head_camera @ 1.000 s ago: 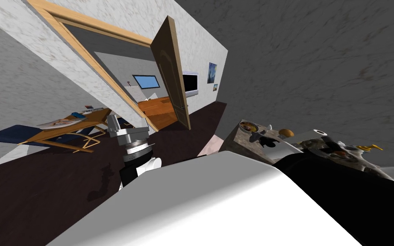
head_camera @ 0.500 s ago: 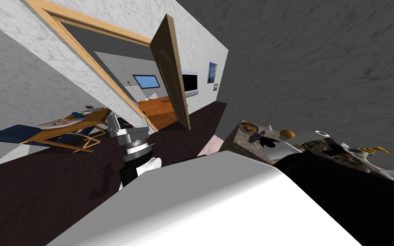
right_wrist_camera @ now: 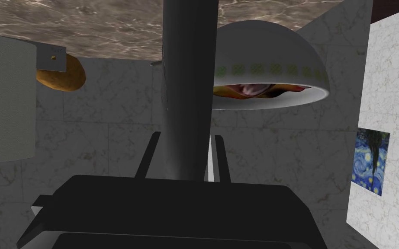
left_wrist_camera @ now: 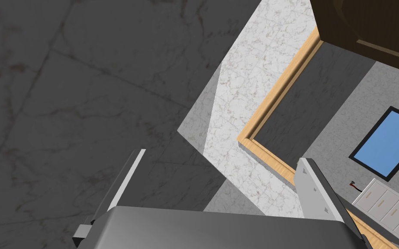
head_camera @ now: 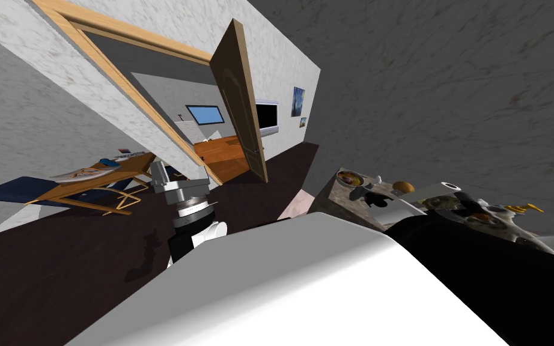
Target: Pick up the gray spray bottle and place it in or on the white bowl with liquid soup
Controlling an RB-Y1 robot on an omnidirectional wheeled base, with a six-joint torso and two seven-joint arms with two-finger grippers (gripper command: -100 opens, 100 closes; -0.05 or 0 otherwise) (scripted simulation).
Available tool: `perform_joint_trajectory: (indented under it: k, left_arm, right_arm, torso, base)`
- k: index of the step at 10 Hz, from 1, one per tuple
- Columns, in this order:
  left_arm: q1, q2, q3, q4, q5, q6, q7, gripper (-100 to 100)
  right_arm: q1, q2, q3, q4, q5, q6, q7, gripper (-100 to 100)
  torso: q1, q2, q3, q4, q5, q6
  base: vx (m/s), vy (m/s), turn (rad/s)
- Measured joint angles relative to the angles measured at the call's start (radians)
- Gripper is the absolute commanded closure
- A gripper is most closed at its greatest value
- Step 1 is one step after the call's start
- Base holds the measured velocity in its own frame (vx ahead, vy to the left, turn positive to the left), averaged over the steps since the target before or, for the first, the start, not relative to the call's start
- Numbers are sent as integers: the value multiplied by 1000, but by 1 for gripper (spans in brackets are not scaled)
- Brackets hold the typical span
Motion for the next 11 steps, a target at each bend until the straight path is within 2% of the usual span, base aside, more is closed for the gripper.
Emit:
perform_joint_trajectory:
  k: [1,2,6,8,11]
  left_arm:
    - [0,0,0,0,0,0,0,0]
    - [0,0,0,0,0,0,0,0]
    - [0,0,0,0,0,0,0,0]
    - [0,0,0,0,0,0,0,0]
    - [0,0,0,0,0,0,0,0]
  right_arm:
    - [0,0,0,0,0,0,0,100]
    - [-3,-5,-15,-1,-2,-1,-11,100]
    - [12,0,-92,-99,9,49,-61,100]
    - [12,-18,-124,-125,-2,73,-77,100]
    - [36,-34,-178,-182,-24,112,-98,100]
  torso:
    - [-1,-1,0,0,0,0]
    - [2,0,0,0,1,0]
    - [9,4,3,2,3,2]
    - [4,3,3,3,2,2]
    - [0,1,2,2,1,2]
  base:
    - [-12,64,-29]
    - [2,97,-46]
    - [-35,102,-59]
    - [-6,33,-35]
    - [17,5,-32]
